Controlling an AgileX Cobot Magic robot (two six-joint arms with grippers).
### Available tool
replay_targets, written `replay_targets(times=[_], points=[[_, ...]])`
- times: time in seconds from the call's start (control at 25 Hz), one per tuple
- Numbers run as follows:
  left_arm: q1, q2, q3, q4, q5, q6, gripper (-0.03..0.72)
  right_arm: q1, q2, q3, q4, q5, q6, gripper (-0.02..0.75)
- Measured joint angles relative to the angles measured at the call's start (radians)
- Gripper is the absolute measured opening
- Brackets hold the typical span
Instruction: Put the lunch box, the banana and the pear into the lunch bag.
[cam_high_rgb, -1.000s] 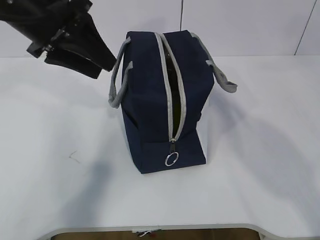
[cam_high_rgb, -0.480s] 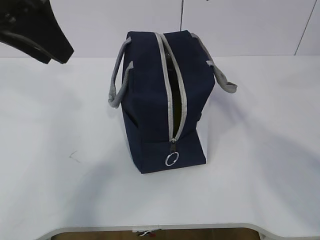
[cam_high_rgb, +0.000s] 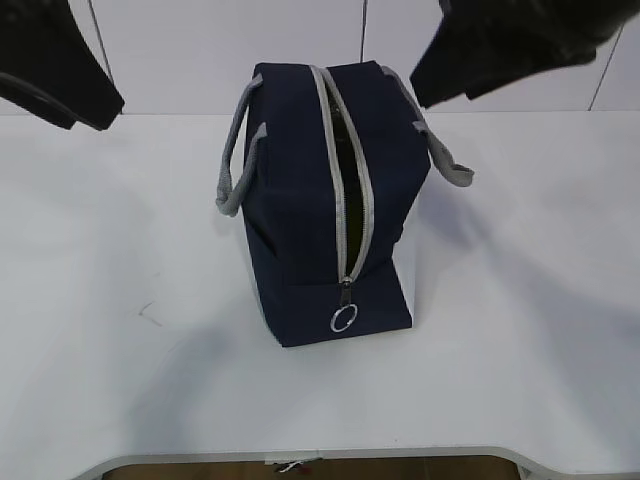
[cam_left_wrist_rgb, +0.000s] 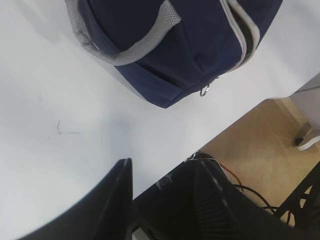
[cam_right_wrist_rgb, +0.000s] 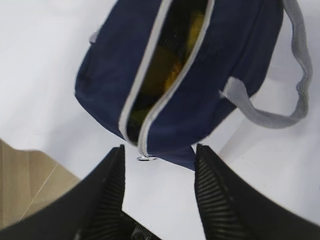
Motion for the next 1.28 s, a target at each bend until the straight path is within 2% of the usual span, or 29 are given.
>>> replay_targets(times=[0.28,0.56,0.64,1.04,1.16,1.28], points=[[0.000,-0.010,0.000,0.000,0.000,0.000,0.316,0.038,-0.216,0.484,0.000,-0.462,-0.035,0.365],[0.000,-0.010,0.000,-0.006,0.000,0.000,0.316,0.129,-0.311,0.853,-0.008,-0.961,-0.146,0.363],[0.000,-0.010,0.000,-0.008,0.002,0.000,0.316,0.139,-0.313,0.918,-0.010,-1.054,-0.159,0.363],[0.000,-0.010,0.000,-0.028,0.002,-0.016,0.291,0.142,-0.251,0.973,-0.038,-1.167,-0.130,0.363],[0.000,-0.010,0.000,-0.041,0.002,-0.020,0.288,0.142,-0.203,0.989,-0.098,-1.205,-0.054,0.363],[0.000,-0.010,0.000,-0.056,0.002,-0.021,0.288,0.142,-0.162,0.990,-0.249,-1.250,0.101,0.363]])
